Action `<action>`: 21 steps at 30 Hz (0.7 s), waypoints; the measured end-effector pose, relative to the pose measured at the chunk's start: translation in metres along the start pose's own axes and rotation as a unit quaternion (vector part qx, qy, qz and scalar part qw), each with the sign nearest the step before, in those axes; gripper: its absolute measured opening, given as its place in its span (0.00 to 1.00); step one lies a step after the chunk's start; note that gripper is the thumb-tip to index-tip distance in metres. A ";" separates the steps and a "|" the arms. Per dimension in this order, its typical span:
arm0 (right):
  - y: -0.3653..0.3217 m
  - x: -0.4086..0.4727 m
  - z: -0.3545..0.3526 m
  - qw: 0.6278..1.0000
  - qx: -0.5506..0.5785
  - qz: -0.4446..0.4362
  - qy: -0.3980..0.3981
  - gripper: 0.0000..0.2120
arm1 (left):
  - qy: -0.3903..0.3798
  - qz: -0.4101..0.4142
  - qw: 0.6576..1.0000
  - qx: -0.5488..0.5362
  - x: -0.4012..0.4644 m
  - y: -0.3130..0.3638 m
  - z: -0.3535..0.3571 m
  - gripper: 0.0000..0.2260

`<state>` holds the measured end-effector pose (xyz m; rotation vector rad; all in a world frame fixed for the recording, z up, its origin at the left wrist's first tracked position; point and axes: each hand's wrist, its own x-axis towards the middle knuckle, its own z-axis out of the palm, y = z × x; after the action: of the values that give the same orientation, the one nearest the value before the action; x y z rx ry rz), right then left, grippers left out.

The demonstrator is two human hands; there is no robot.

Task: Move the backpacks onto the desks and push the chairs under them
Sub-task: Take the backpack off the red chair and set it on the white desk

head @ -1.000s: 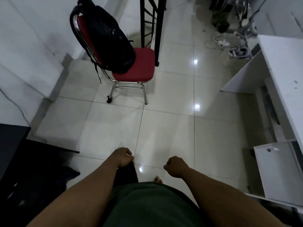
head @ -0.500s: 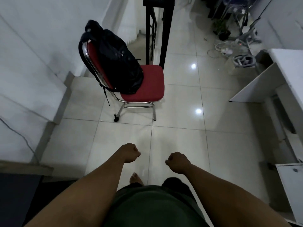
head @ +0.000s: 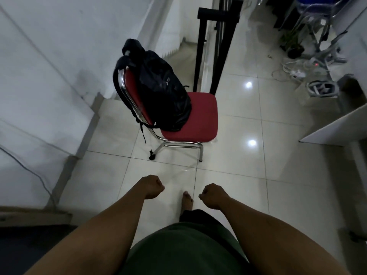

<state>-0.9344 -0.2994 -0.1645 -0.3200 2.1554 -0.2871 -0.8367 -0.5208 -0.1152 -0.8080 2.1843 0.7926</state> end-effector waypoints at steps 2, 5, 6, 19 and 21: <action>-0.012 0.017 -0.013 1.000 -0.006 -0.009 -0.008 0.21 | 0.010 -0.008 1.000 -0.010 0.012 -0.001 -0.019 0.14; -0.035 0.036 -0.033 0.999 -0.017 -0.038 -0.016 0.19 | 0.035 -0.025 0.999 -0.022 0.027 0.001 -0.045 0.13; -0.042 0.040 -0.038 0.998 -0.023 -0.048 -0.019 0.19 | 0.037 -0.028 0.999 -0.027 0.032 0.003 -0.051 0.13; -0.094 0.101 -0.081 0.999 -0.038 -0.029 -0.017 0.18 | -0.006 -0.014 0.997 -0.079 0.108 0.017 -0.105 0.11; -0.106 0.110 -0.085 0.999 -0.033 -0.019 -0.010 0.17 | -0.001 -0.013 0.996 -0.091 0.125 0.010 -0.125 0.10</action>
<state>-1.0519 -0.4279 -0.1669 -0.3999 2.1432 -0.2335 -0.9636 -0.6438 -0.1319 -0.9228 2.1180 0.9888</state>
